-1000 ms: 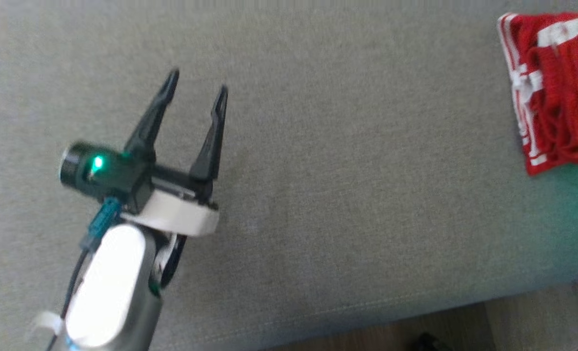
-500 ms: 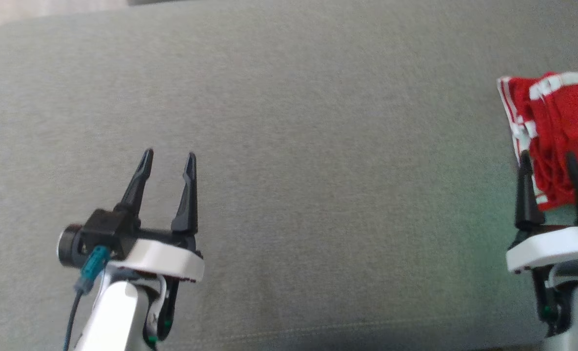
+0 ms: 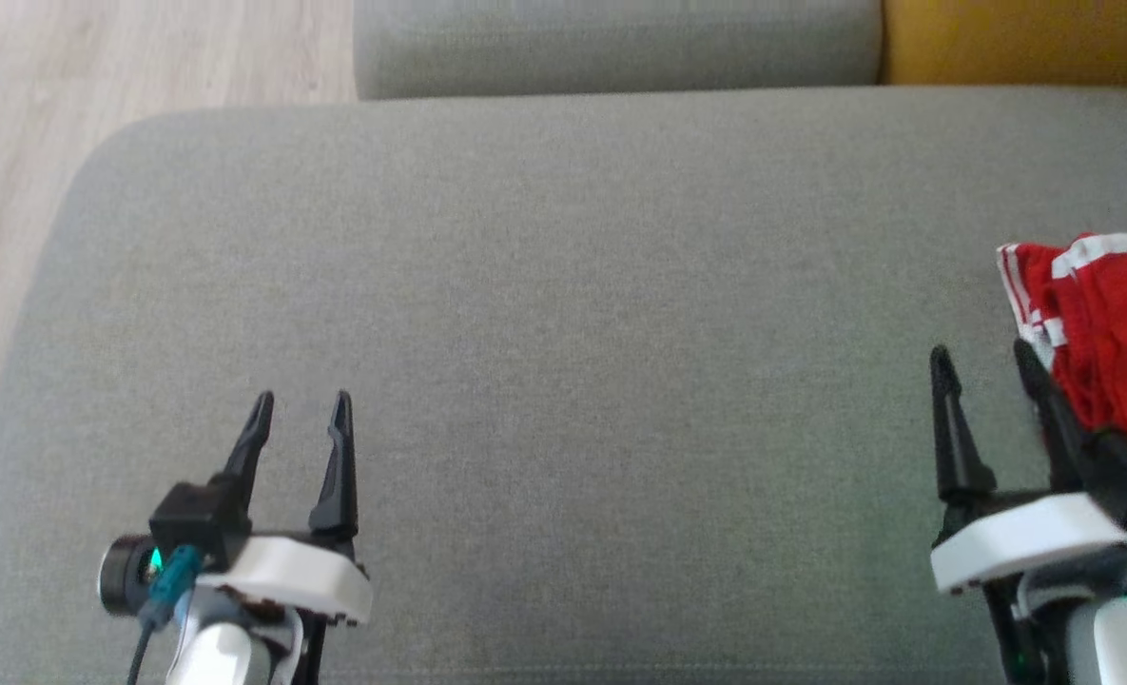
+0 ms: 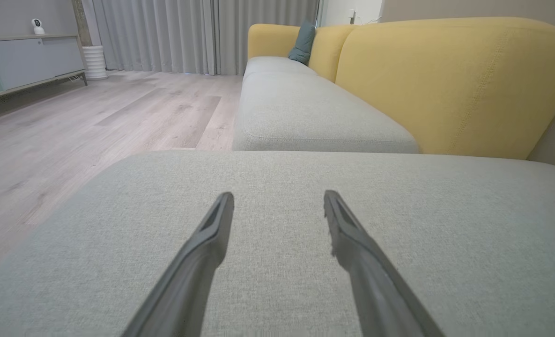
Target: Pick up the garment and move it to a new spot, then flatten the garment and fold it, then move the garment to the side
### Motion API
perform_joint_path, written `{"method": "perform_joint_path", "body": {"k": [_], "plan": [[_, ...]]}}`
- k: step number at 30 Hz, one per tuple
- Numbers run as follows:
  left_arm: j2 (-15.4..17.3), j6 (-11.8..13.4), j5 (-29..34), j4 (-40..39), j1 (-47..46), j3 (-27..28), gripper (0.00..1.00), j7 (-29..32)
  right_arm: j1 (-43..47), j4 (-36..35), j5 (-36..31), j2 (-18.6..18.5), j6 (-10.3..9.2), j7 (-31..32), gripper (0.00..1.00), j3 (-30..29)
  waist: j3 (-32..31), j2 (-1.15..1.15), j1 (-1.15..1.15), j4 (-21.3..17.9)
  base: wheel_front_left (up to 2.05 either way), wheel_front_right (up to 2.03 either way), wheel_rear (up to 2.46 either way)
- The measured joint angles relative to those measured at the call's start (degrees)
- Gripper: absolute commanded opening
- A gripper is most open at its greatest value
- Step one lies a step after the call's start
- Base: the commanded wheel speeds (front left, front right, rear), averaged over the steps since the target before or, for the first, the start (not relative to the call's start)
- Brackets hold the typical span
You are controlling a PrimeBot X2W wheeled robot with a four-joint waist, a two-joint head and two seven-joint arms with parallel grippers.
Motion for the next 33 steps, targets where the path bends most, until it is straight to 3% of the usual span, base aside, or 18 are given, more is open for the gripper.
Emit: {"method": "perform_joint_path", "body": {"k": [10, 33], "plan": [[0.97, 0.03, -0.01, 0.76, 3.28, -0.45, 1.0, 0.25, 6.64, -3.19, 0.98, 0.0, 0.0, 1.88, 1.0, 0.25, -4.32, 0.0, 0.0, -0.83, 0.0, 0.0, 0.0], [2.49, 1.6, 0.26, -0.68, 3.24, -1.41, 1.0, 1.57, 6.78, -3.81, 2.1, 0.01, 0.0, 2.5, 1.0, 0.08, -4.08, 0.0, 0.0, -0.93, 0.0, 0.0, 0.0]]}}
